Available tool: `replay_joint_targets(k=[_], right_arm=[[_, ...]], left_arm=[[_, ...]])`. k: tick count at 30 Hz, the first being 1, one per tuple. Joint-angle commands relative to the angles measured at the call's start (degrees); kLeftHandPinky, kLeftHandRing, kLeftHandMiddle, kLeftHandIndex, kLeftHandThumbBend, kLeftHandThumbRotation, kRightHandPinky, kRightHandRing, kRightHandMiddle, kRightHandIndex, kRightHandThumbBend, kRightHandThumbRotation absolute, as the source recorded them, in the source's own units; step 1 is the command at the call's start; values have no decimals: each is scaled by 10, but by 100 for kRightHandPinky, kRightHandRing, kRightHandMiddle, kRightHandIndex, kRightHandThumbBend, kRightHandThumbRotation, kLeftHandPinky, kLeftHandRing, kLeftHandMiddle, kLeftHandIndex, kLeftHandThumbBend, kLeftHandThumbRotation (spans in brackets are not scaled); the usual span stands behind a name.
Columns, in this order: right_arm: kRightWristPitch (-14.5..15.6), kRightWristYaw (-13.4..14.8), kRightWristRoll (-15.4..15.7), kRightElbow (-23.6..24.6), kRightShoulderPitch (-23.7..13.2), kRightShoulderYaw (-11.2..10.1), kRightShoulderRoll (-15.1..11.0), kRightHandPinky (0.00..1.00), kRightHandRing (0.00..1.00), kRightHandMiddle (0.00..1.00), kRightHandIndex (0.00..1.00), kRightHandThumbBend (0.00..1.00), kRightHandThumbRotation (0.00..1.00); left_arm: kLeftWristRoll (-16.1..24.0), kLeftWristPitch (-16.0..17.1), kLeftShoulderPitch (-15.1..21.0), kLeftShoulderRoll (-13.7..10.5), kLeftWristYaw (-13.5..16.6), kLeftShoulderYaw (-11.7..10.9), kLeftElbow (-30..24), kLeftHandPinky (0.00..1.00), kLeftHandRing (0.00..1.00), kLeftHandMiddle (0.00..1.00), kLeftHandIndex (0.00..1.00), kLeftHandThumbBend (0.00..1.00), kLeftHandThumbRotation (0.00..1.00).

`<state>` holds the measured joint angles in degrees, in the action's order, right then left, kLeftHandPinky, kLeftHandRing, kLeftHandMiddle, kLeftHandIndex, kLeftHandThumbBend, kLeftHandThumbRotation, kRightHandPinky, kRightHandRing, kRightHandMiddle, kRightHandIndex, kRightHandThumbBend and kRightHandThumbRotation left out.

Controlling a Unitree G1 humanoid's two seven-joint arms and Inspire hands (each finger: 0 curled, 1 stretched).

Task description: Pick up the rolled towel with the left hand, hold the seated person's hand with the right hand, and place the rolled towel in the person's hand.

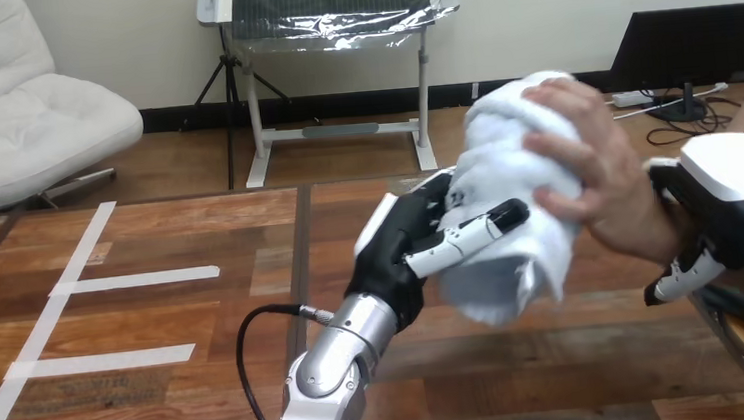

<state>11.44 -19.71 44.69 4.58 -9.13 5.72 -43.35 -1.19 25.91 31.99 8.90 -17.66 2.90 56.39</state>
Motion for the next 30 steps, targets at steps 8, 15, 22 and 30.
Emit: replay_joint_targets(k=[8, 15, 22, 30], right_arm=[[-3, 6, -30, 81, 4, -45, 5, 82, 94, 93, 85, 83, 0], [7, 12, -53, 129, 27, -66, 31, 82, 94, 93, 84, 82, 0], [22, 19, -64, 176, 49, -81, 55, 82, 93, 93, 84, 79, 0], [28, 35, -74, 229, 75, -93, 91, 82, 93, 93, 83, 73, 0]], left_arm=[[29, 21, 17, 7, -16, 35, -68, 100, 100, 100, 100, 96, 64], [34, 36, -4, -2, -3, 34, -97, 100, 100, 100, 100, 93, 67], [22, 52, -23, -5, 2, 28, -120, 100, 100, 100, 100, 84, 66], [6, 37, -54, -14, -2, 24, -169, 100, 100, 100, 100, 82, 67]])
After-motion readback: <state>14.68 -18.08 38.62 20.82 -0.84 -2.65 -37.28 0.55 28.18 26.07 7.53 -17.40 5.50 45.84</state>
